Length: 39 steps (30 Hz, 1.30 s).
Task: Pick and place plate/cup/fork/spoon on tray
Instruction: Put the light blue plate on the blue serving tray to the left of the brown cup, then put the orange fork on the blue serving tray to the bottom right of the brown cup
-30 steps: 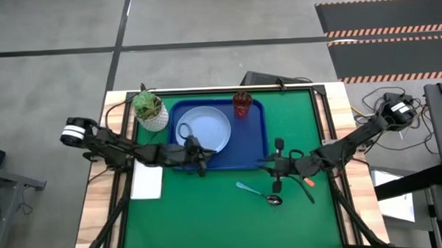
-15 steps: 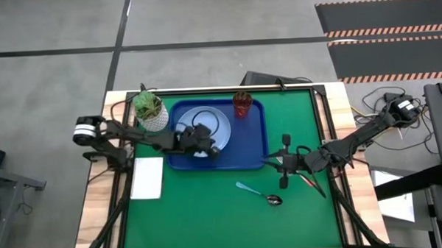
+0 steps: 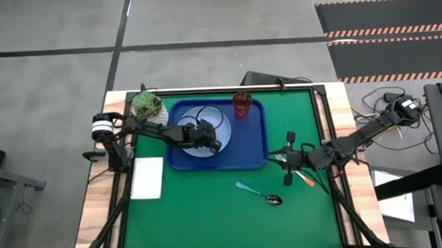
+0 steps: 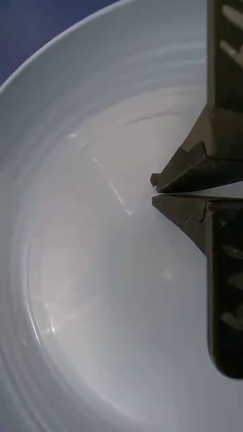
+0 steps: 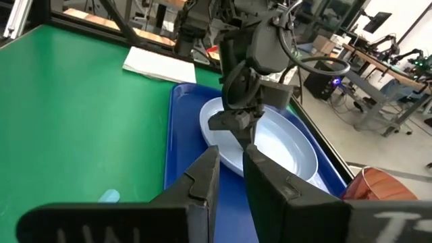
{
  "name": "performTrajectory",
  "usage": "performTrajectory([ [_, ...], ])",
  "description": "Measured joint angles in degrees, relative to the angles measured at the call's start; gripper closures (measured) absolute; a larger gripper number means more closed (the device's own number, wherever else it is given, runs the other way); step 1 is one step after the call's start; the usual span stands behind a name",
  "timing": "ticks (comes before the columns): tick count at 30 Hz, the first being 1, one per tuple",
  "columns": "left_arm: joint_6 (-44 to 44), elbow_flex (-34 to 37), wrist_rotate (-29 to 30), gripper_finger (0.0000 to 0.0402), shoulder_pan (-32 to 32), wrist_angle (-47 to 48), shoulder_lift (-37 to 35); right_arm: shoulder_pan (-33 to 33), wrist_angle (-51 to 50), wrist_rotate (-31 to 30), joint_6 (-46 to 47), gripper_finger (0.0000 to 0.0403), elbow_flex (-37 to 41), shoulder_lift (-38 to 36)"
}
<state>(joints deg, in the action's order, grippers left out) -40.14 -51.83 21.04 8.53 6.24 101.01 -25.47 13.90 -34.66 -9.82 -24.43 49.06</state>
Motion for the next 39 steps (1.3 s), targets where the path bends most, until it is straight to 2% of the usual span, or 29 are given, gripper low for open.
performTrajectory([
  [15,0.04,1.12,0.52,0.0401,0.77,2.40,-0.96,0.00,-0.25,0.03,1.29,0.0346,0.26,0.22],
  [28,3.08,1.51,0.28,0.0401,-0.59,0.71,-9.12,0.00,-0.40,0.05,1.93,0.0346,0.26,0.17],
  [32,6.09,1.61,0.42,0.0401,-4.02,-6.61,-11.57,0.00,-0.65,0.05,3.20,0.0347,0.26,0.17],
  [39,20.13,1.62,0.23,0.0401,-12.43,-25.16,-11.84,0.00,-1.72,0.05,6.81,0.0347,0.26,0.13],
])
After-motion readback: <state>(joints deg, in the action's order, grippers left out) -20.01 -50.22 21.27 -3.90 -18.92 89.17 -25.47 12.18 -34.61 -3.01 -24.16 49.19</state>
